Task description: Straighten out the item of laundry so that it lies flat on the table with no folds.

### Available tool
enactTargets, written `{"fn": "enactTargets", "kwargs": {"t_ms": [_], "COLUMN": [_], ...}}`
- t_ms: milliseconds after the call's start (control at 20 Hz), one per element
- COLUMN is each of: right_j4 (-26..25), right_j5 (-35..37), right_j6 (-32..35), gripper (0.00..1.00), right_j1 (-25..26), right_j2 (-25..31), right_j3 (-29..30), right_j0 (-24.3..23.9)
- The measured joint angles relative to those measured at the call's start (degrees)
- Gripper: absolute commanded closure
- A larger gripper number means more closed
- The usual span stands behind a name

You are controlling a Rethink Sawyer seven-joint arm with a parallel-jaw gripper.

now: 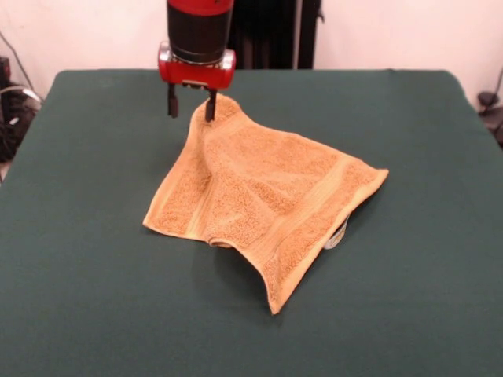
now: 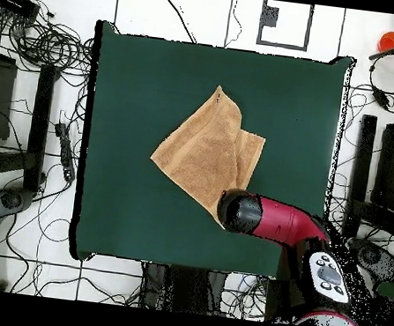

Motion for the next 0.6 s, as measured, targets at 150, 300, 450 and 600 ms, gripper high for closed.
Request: {"fn": "enactTargets", "kwargs": {"t_ms": [150,300,450,600], "right_j4": [0.3,0.5,0.6,0.7], "right_j5": [0.0,0.0,0.0,0.0], "right_j6": [0.0,0.0,0.0,0.0], "gripper": [0.00,0.00,0.00,0.00], "right_j1": [0.1,0.2,0.7,1.2], "right_j2": [0.0,0.1,0.3,0.9], "right_j3": [-0.3,-0.6,-1.4,-2.1], "right_j0": [-0.1,-0.1,-0.5,-1.1]}}
